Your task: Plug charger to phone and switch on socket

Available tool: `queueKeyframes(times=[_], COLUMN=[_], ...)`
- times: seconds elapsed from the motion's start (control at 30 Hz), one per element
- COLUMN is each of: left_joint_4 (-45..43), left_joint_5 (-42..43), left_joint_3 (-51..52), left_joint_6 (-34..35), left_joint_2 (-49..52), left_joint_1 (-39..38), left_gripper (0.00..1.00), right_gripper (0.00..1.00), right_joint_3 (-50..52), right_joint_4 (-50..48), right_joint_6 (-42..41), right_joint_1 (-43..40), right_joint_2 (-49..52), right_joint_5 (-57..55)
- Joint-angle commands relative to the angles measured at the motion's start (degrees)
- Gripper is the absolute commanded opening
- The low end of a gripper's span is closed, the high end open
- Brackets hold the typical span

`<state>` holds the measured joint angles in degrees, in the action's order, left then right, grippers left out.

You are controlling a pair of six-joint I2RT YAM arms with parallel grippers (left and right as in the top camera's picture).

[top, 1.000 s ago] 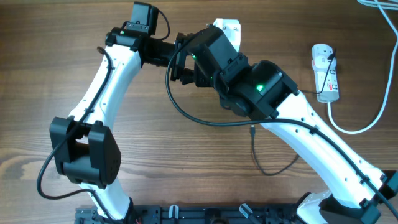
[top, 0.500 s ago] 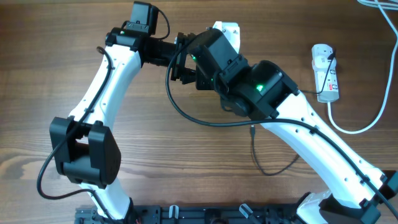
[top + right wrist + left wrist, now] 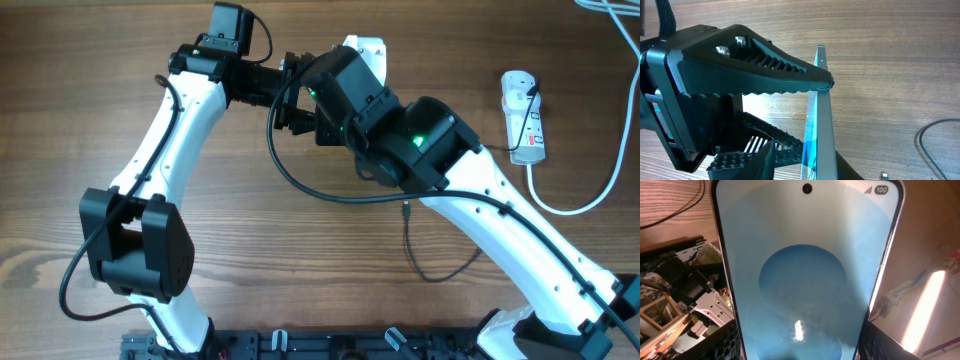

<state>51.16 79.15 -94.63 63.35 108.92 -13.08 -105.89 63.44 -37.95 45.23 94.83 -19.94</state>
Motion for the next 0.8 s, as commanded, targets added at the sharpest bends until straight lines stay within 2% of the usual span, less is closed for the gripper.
queueKeyframes(times=[0.0,0.13,0.27,0.43,0.53,0.63,0.67,0.7,0.77], left_joint_4=[-0.2,-0.2,-0.2,-0.2,-0.2,-0.2,-0.2,-0.2,-0.2], left_joint_5=[2.4,2.4,2.4,2.4,2.4,2.4,2.4,2.4,2.4], left_joint_3=[-1.1,-1.1,-1.1,-1.1,-1.1,-1.1,-1.1,-1.1,-1.1], left_joint_6=[0.1,0.1,0.1,0.1,0.1,0.1,0.1,0.1,0.1], left_joint_2=[-1.7,-1.7,-1.7,-1.7,-1.7,-1.7,-1.7,-1.7,-1.7], left_joint_1=[-0.3,-0.3,-0.3,-0.3,-0.3,-0.3,-0.3,-0.3,-0.3], left_gripper=[0.65,0.65,0.68,0.74,0.75,0.83,0.94,1.0,1.0], right_gripper=[0.28,0.22,0.21,0.11,0.09,0.05,0.05,0.04,0.04], right_joint_3=[-1.7,-1.7,-1.7,-1.7,-1.7,-1.7,-1.7,-1.7,-1.7], right_joint_4=[0.1,0.3,0.3,0.1,0.0,-0.2,-0.7,-1.2,-2.3], right_joint_6=[-1.2,-1.2,-1.3,-5.3,-6.0,-7.6,-7.7,-8.0,-10.4], right_joint_1=[0.2,0.2,0.2,0.2,0.2,0.2,0.2,0.2,0.2], right_joint_2=[0.1,0.1,0.1,0.1,0.1,0.1,0.0,0.0,-0.1], right_joint_5=[-0.4,-0.8,-0.8,-0.8,-0.8,-0.7,-0.5,-0.5,-0.5])
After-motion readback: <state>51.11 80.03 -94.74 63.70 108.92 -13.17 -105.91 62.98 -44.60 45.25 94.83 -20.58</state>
